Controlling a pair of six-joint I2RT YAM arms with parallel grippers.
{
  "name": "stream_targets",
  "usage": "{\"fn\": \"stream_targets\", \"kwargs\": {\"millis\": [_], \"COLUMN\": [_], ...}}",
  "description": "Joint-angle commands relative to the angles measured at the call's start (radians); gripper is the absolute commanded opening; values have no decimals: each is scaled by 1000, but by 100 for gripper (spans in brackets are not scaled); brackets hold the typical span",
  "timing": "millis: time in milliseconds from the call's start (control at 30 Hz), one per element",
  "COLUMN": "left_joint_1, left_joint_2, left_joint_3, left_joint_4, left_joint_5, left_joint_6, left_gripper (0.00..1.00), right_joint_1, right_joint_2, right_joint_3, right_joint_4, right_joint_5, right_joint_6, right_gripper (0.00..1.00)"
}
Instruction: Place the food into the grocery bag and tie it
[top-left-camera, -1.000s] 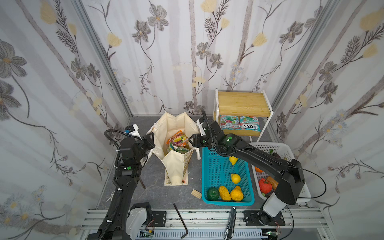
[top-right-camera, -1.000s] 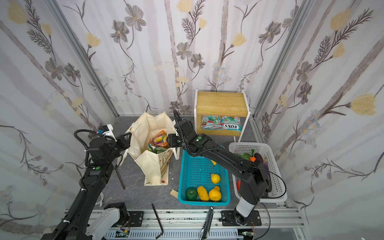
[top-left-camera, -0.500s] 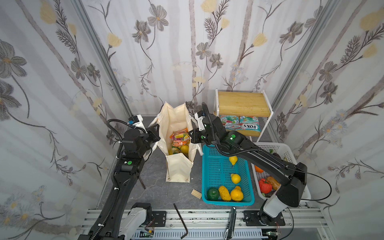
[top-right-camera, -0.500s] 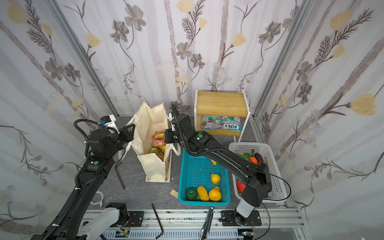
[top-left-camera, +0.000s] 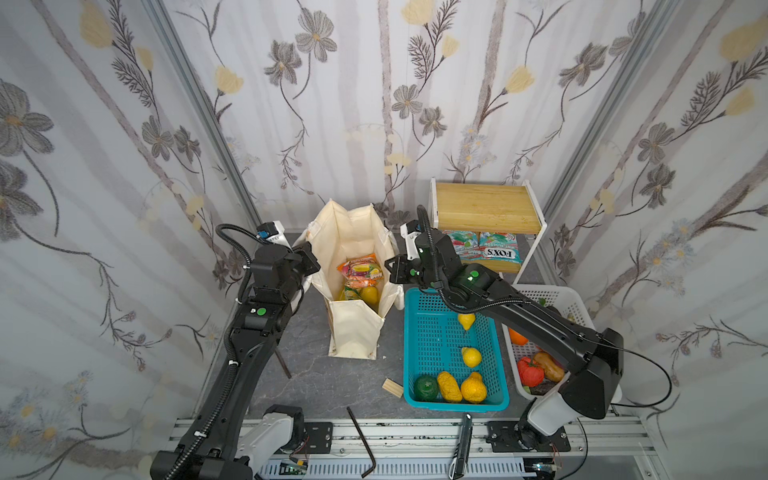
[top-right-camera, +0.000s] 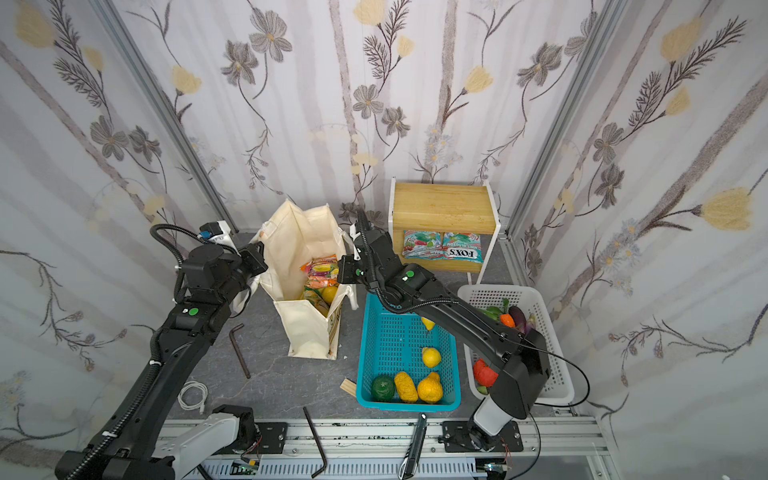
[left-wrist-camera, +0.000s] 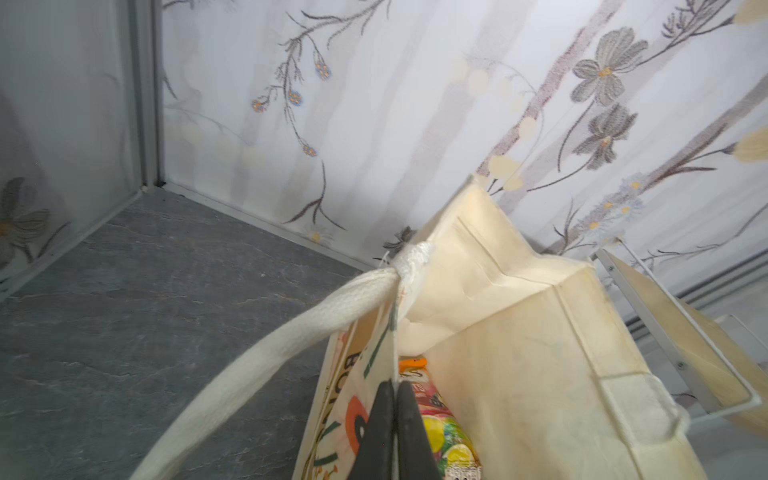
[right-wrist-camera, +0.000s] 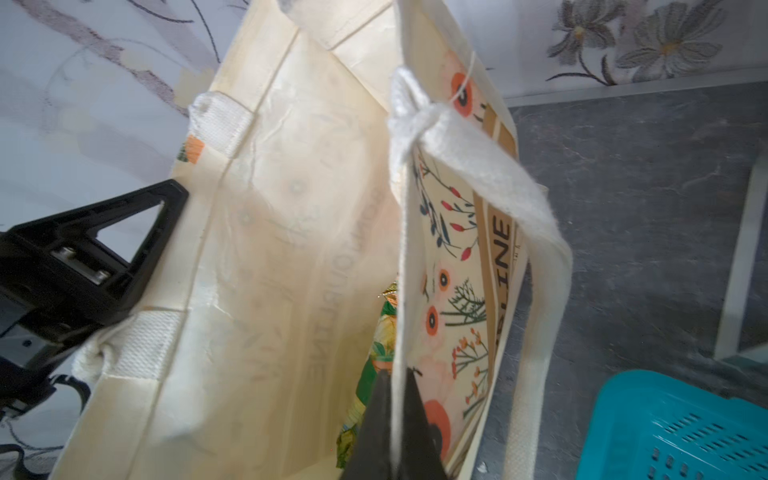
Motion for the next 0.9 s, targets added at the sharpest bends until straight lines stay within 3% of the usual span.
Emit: {"fn": "stream_targets", "kwargs": {"millis": [0,200,267,367,500,533,567,600,667,767,800,867], "left_joint_1": [17,17,17,17,17,17,17,17,17,17,16,16], "left_joint_2": [-10,21,10,5,11,12,12,11,8,3,3,5], "left_joint_3": [-22,-54,-64,-73,-100,-107,-113,-118,-129,-148,-154,-160], "left_joint_4": [22,30,39,48,68,73,76,80,87,95,98,101], "left_joint_5": [-89,-89,-98,-77,-58,-58,-57,-54,-51,-50,-47,-39], "left_joint_6": [24,55,63,71,67,67,68,70,73,76,76,76], "left_gripper": [0,0,0,0,0,0,0,0,0,0,0,0], "right_joint_1": [-32,-38,-38,-36,-29,-26,-24,-21,-16,-20,-26,-60], "right_joint_2": [-38,3,15,11,-59,-88,-114,-156,-229,-349,-394,-497], "right_joint_3": [-53,-33,-23,-15,-42,-55,-68,-89,-138,-231,-269,-345], "right_joint_4": [96,93,77,57,50,42,35,23,3,-58,-87,-102], "right_joint_5": [63,41,55,82,146,177,210,261,365,597,637,589], "right_joint_6": [-12,-12,-11,-10,-20,-23,-23,-21,0,162,218,226], "right_gripper": [0,0,5,27,64,74,94,100,100,100,100,100]}}
